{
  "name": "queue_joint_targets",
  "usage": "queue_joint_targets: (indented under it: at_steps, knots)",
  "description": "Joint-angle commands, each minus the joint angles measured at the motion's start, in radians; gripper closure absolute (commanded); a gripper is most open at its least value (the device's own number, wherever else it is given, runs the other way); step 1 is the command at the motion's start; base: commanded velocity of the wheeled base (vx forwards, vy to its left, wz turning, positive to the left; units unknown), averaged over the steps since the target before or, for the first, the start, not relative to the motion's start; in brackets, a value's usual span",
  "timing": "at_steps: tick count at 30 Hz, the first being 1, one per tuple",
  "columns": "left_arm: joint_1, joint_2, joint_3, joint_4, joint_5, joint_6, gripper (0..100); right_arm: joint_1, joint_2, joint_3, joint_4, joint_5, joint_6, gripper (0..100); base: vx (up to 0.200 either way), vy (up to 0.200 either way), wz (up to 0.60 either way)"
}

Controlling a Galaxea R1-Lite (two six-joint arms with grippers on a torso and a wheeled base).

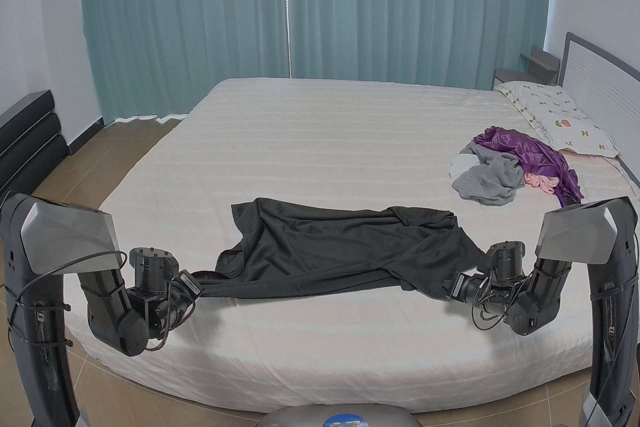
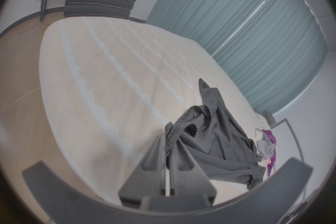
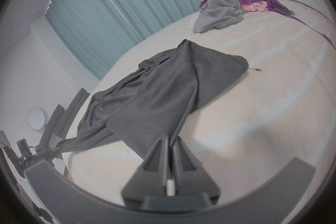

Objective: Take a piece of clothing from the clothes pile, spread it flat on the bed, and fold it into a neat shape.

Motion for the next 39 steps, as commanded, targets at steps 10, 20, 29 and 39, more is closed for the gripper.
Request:
queue_joint_targets:
  at_steps: [10,20,29,39]
  knots:
    - [-0.003,-0.144,0.138,0.007,0.002,0.159,100,-0.118,-0.349,0.312,-0.002,0.138,0.114,100,0.0,0.0,0.0]
    - [-0.006,-0.195,0.273,0.01,0.007,0.344,100,-0.162,-0.48,0.548,-0.051,0.212,0.135,100,0.0,0.0,0.0]
    - [-0.046,-0.182,0.348,0.015,0.008,0.413,100,-0.179,-0.455,0.672,-0.052,0.219,0.077,100,0.0,0.0,0.0]
    - [-0.069,-0.127,0.378,0.012,0.008,0.462,100,-0.176,-0.325,0.669,-0.064,0.212,0.006,0,0.0,0.0,0.0]
